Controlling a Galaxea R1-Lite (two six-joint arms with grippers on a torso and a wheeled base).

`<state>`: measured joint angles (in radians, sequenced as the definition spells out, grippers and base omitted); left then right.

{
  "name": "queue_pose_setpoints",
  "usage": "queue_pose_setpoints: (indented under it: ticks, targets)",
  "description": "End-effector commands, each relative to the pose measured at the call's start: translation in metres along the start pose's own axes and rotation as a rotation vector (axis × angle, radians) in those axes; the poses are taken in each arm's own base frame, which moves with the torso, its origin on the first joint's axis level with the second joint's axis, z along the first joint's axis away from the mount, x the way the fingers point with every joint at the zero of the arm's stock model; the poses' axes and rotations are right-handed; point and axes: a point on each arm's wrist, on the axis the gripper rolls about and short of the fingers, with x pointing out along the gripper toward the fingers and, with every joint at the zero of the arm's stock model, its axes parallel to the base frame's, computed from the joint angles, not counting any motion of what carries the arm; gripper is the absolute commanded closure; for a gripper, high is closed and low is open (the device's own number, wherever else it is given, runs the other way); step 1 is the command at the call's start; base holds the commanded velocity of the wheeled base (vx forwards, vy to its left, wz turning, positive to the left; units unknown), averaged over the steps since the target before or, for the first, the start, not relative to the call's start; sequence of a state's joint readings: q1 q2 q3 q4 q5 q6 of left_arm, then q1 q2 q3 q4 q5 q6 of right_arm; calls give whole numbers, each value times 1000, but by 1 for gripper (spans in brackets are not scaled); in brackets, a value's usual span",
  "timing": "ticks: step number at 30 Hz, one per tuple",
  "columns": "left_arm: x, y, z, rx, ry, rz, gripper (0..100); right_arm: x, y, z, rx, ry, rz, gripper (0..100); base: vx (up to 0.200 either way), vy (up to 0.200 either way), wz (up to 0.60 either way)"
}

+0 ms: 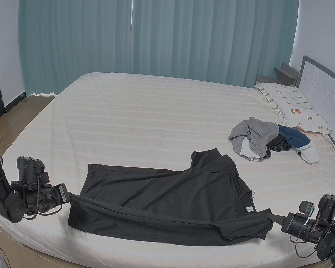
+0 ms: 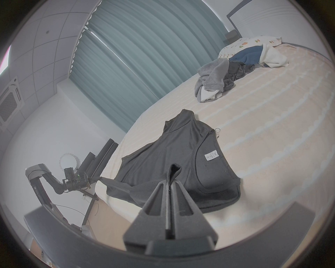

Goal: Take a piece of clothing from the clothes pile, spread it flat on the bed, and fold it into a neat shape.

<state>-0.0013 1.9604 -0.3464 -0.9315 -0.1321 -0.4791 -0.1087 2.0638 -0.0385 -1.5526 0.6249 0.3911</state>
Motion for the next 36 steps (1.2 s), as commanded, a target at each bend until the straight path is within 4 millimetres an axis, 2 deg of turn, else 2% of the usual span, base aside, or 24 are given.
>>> queue_pose_setpoints:
  ticks: [1, 8, 24, 29, 36]
  targets:
    - [-21, -2, -1, 2, -29, -14, 100, -11, 9, 2, -20, -26, 15, 100, 0, 0, 0]
    - [-41, -3, -4, 6, -50, -23, 100, -12, 10, 2, -25, -26, 13, 100, 0, 0, 0]
    - [-59, 3, -25, 41, -2, -2, 100, -30, 24, 1, -21, 8, -11, 100, 0, 0, 0]
    - [-57, 3, -22, 41, -10, -4, 100, -27, 20, -2, -8, 28, -20, 100, 0, 0, 0]
    - [-38, 0, -12, 33, -5, -4, 100, 3, -1, 0, 13, 50, -66, 100, 0, 0, 0]
